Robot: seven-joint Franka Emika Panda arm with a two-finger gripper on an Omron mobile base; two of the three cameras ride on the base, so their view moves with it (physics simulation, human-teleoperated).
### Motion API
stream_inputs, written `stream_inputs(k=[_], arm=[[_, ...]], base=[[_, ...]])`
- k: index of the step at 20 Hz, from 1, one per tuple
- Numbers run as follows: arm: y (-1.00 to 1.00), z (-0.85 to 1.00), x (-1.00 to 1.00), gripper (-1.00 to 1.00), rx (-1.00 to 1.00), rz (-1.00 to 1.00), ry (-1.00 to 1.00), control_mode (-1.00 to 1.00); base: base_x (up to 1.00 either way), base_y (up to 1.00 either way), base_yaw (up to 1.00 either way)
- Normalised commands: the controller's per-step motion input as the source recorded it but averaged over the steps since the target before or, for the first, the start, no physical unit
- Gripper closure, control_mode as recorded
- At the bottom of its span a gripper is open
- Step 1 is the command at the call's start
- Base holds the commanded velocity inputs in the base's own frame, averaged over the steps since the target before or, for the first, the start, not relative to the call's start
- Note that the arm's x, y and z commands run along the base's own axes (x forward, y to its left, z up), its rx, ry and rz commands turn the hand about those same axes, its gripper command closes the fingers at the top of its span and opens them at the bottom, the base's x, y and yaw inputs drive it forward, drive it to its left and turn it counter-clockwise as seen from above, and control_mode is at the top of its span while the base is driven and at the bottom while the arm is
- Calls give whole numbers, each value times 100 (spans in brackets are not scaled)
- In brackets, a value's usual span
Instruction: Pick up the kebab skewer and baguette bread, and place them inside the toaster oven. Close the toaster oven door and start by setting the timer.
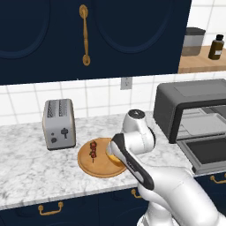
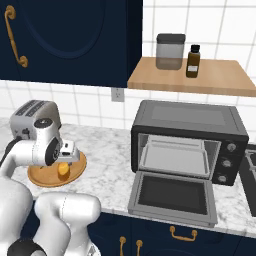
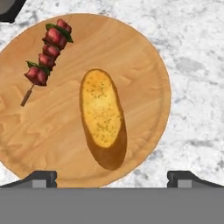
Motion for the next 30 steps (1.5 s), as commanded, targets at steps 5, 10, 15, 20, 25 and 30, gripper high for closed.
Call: stream_inputs(k=[5,10,15,20,25,30], arm=[[19,-41,44,-100,0,0,1,-100],[6,-32,21,-100,0,1,0,-100],[12,-33,21,-100,0,0,0,-100],[8,-23,17,-100,0,0,0,-100],[0,-17,15,-100,0,0,0,-100],[4,-28,5,100,0,1,0,-100]], base=[[0,0,0],[0,0,0],[0,0,0],[0,0,0],[0,0,0],[0,0,0]])
